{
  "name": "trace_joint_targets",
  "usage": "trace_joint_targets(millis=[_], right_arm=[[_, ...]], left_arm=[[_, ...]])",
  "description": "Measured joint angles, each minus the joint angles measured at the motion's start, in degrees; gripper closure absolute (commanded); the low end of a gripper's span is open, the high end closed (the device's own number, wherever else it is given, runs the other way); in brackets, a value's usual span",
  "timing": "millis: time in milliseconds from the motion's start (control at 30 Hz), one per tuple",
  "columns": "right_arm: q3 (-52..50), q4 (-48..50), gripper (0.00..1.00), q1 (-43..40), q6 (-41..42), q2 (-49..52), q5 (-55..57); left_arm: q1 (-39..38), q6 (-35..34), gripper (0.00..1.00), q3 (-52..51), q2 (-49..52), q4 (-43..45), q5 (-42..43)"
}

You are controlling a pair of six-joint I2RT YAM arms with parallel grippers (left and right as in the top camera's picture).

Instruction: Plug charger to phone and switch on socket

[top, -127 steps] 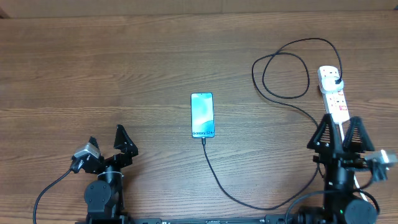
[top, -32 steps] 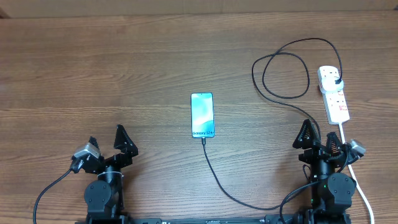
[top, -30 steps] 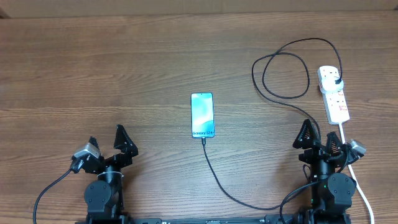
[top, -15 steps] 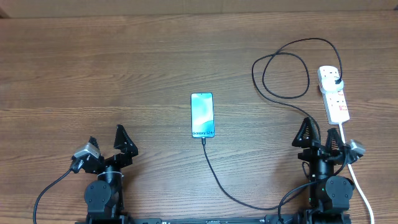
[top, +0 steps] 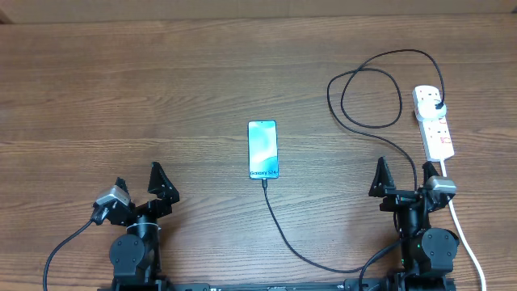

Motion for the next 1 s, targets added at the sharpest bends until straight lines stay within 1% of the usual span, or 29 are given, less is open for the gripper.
trace_joint_targets(millis=[1000], right_arm=[[0.0,0.0,0.0,0.0,-0.9,0.0,-0.1]], left_arm=[[0.0,0.0,0.0,0.0,-0.3,0.0,0.0]])
